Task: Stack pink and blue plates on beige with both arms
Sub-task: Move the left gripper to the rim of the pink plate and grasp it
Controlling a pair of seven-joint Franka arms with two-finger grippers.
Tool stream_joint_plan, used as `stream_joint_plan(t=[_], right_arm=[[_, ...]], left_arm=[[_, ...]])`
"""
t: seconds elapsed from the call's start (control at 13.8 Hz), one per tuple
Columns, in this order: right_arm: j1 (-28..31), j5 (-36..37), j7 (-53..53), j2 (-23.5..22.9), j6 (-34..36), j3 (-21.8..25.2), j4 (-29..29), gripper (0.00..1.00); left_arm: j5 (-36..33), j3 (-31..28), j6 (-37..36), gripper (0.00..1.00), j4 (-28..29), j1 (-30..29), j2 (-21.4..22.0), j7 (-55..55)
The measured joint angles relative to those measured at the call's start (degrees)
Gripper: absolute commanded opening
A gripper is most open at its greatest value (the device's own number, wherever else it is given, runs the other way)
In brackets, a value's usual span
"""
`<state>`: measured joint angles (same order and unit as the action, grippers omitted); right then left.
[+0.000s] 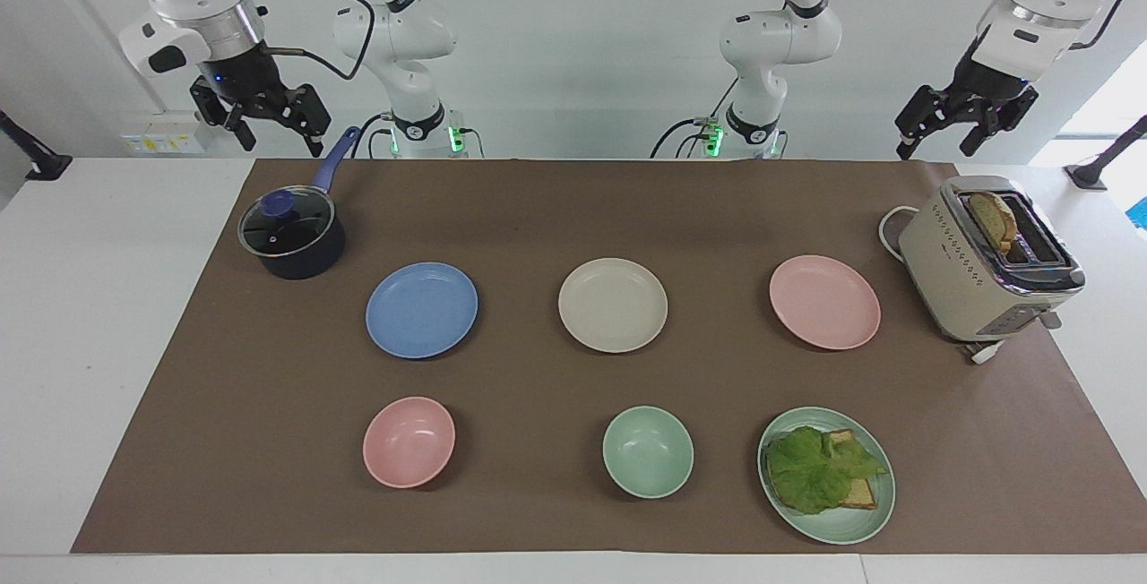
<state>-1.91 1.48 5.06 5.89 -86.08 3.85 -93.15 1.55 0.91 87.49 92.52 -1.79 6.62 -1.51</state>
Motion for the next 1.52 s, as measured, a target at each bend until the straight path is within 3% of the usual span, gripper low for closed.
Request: stream_joint_plan(t=[0.94, 1.16, 1.52], right_arm=[[0.09, 0.0, 0.0, 0.0, -0.14, 0.28, -0.02, 1.0], [0.09, 0.0, 0.0, 0.0, -0.18, 0.27, -0.02, 1.0], [0.09, 0.0, 0.0, 0.0, -0.18, 0.27, -0.02, 1.0]], left_arm=[[-0.02, -0.2, 0.32, 1.0, 1.05, -0.04, -0.04, -0.02], [-0.04, -0.23, 3.78, 1.0, 4.95, -0.05, -0.27, -0.02], [-0.09, -0.38, 15.54, 1.0, 14.65, -0.56, -1.42, -0.02]])
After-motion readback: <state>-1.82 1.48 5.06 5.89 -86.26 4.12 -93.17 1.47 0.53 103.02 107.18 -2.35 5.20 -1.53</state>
